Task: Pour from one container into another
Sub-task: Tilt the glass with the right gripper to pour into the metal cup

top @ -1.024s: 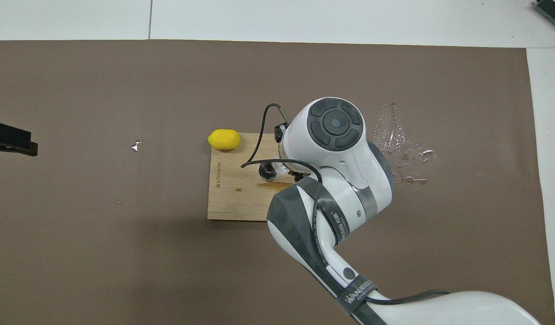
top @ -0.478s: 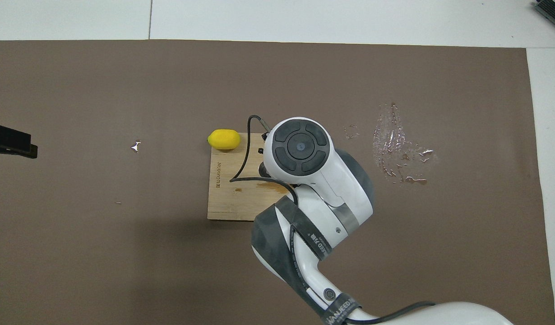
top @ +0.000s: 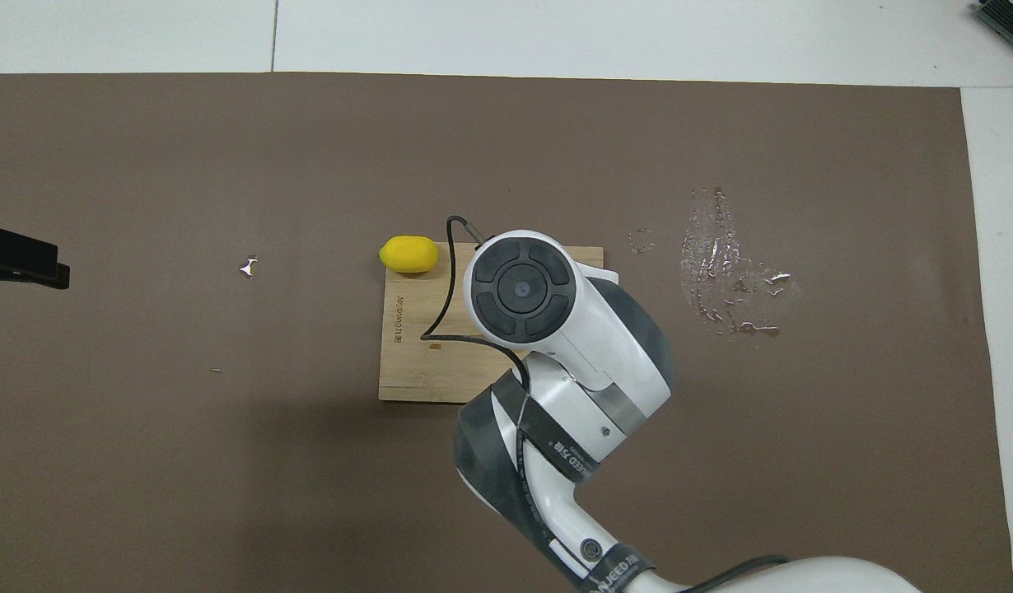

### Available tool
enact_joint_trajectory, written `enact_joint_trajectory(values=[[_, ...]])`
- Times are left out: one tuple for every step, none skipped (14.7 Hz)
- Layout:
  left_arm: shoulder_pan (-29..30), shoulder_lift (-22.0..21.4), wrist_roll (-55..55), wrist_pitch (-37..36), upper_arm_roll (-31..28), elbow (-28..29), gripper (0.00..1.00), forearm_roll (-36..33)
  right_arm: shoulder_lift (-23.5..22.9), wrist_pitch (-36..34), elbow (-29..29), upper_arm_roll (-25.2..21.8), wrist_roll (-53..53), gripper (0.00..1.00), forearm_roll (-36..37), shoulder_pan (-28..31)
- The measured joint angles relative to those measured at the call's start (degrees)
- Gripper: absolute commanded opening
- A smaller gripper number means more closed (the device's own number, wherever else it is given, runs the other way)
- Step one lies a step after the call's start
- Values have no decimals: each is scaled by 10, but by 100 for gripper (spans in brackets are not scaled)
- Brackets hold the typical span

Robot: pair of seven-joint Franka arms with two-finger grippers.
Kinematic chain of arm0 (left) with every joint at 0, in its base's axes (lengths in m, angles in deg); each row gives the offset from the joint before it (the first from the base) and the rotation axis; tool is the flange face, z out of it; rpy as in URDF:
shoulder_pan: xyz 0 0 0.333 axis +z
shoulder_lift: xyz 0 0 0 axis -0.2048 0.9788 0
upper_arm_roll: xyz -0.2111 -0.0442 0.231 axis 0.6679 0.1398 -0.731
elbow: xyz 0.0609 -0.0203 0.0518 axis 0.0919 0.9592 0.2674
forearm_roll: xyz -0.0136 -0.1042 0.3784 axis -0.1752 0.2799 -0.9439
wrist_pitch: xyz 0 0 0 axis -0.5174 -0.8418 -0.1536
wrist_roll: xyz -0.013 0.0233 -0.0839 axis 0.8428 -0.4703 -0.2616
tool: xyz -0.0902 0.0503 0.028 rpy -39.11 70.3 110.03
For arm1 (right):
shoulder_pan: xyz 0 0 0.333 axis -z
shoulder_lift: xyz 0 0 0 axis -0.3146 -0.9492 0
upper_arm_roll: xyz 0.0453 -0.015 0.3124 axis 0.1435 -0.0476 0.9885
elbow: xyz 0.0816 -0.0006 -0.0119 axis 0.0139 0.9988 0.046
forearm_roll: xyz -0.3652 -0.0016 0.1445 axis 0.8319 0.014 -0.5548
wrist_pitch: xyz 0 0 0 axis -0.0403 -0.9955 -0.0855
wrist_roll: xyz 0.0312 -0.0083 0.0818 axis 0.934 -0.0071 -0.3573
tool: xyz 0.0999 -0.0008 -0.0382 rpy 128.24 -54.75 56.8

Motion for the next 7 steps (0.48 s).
enact_joint_trajectory(values=[[0, 0, 0, 0, 0, 0, 100, 0, 0, 1, 0, 0, 0, 0, 6, -4], [0, 0, 0, 0, 0, 0, 100, 0, 0, 2, 0, 0, 0, 0, 12, -6], [0, 0, 0, 1, 1, 0, 100, 0, 0, 4, 0, 0, 0, 0, 14, -7], [0, 0, 0, 1, 1, 0, 100, 0, 0, 6, 0, 0, 0, 0, 18, -7], [0, 0, 0, 1, 1, 0, 100, 0, 0, 6, 0, 0, 0, 0, 26, -7], [0, 0, 0, 3, 1, 0, 100, 0, 0, 6, 0, 0, 0, 0, 37, -7], [0, -1, 0, 8, 1, 1, 100, 0, 0, 7, 1, 0, 0, 0, 45, -7]])
